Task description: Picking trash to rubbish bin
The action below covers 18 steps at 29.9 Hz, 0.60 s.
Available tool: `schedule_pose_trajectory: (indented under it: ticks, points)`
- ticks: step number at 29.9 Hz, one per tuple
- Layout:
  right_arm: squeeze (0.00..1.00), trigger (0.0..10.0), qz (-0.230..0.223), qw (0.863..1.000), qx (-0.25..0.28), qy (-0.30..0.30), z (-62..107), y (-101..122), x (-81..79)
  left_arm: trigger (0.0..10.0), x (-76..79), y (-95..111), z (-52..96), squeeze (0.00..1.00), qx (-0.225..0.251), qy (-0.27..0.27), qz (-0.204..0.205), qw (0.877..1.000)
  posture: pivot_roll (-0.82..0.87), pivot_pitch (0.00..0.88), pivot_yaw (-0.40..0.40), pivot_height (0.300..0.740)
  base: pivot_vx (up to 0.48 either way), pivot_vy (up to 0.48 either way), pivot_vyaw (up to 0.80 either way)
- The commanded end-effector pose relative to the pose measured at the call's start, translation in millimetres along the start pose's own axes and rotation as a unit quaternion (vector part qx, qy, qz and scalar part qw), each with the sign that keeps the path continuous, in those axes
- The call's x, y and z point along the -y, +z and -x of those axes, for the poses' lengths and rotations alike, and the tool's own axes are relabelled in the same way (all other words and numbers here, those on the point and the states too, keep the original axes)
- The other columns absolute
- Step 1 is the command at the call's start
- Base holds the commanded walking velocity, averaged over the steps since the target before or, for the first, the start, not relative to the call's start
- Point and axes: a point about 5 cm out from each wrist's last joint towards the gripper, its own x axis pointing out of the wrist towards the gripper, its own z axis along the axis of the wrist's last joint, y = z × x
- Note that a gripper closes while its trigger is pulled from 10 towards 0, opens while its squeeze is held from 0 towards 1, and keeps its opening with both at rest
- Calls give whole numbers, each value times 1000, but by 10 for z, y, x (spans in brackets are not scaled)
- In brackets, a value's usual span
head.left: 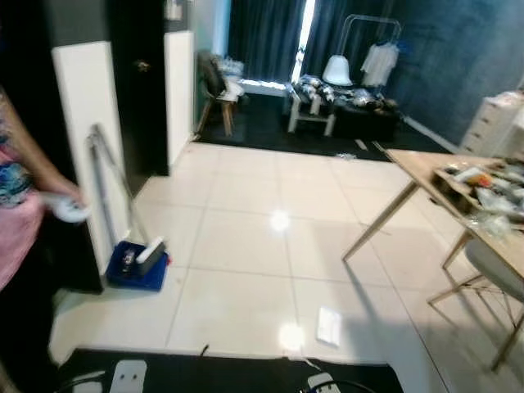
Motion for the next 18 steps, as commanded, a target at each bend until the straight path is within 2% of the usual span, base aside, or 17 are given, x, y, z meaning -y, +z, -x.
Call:
schedule_pose_trajectory:
  ticks: [1, 18]
  points:
    - [0, 10000, 3, 1000, 1, -4, 1, 27, 18, 10000, 23, -51, 16, 0, -7, -4, -3, 1000, 110, 0, -82, 740, 401, 0, -800]
    - [0, 10000, 4, 1000, 0, -4, 0, 20, 16, 10000, 15, -38, 12, 0, -6, -6, -7, 1000, 112, 0, -79, 740, 397, 0, -800]
